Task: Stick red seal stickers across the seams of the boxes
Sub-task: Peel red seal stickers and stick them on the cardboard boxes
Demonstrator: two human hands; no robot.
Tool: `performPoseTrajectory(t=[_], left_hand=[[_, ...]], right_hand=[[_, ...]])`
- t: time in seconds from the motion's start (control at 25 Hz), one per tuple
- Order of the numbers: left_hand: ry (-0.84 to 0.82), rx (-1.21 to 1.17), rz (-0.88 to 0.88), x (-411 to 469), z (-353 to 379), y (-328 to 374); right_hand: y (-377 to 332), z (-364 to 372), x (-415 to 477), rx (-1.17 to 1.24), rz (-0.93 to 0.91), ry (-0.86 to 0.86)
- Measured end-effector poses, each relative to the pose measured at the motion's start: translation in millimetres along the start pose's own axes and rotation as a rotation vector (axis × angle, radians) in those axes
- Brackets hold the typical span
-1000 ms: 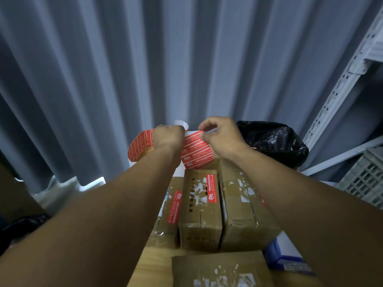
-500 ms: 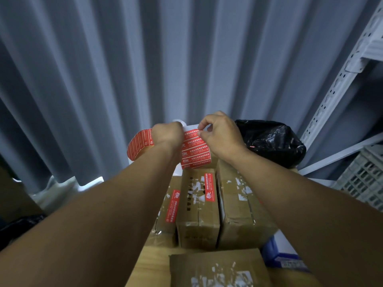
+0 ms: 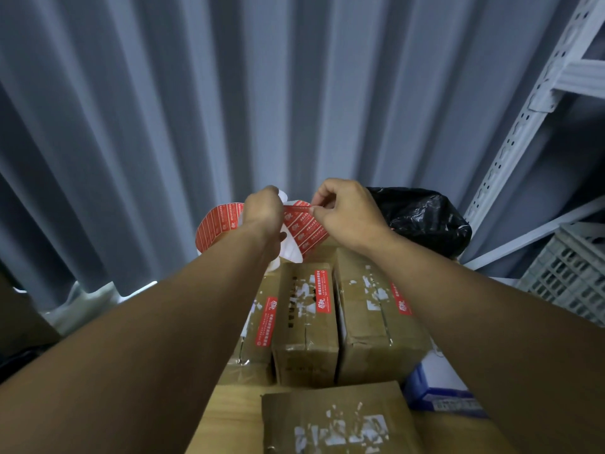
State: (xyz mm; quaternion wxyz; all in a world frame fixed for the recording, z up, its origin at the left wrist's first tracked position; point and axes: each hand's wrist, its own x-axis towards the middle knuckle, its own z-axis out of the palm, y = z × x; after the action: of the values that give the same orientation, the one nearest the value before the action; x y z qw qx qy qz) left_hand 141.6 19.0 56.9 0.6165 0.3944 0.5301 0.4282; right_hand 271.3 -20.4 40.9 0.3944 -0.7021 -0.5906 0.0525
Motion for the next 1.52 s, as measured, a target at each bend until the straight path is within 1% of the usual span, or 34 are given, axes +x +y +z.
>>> performPoseTrajectory(t=[0.12,0.28,0.44,0.56,0.68,0.88,1.0,1.16,1.32,1.44,1.52], left_hand=[[-0.042,0.003,-0.032,-4.6,0.9,1.2],[-0.139,0.026,-0.067,-6.7,-0.1,-4.3],[-0.174,0.079,-0.084,-17.3,-2.4,-5.9],[-0.151,0.104,-0.046,-35.1,-8.1,-0.6],[-0.145,0.17,0.032,-46.5,-19.0,3.3],[-0.218,0.309,0.128,-68.0,-40.1,1.7],[-0.242,0.357,0.152,-87.1,-51.5,0.5],[-0.343,0.433,0.154,-104.9,-66.4,-6.2],[-0.376,0.518,0.137,-122.0,-80.7,-16.4],[-0.471,0.645,0.061,-129.9,-94.0,-25.5],[-0.525,0.726,0.022,-134.5,-101.2,-31.7]], right_hand=[[0.5,-9.1,-2.3,-0.002,0.012,0.026],[2.5,-24.7,-8.0,-0.009,0.024,0.067],[2.6,-39.4,-18.6,0.019,0.049,0.046],[-2.0,-47.9,-27.9,0.044,0.085,0.029],[-11.6,-56.5,-42.1,0.072,0.118,0.016],[-28.2,-69.4,-66.1,0.092,0.143,-0.022],[-35.6,-78.5,-84.1,0.128,0.161,-0.052],[-40.6,-86.3,-109.9,0.129,0.205,-0.137],[-43.8,-90.3,-134.5,0.194,0.244,-0.228],[-40.4,-89.6,-153.2,0.282,0.342,-0.374],[-37.6,-90.4,-164.3,0.295,0.392,-0.492]])
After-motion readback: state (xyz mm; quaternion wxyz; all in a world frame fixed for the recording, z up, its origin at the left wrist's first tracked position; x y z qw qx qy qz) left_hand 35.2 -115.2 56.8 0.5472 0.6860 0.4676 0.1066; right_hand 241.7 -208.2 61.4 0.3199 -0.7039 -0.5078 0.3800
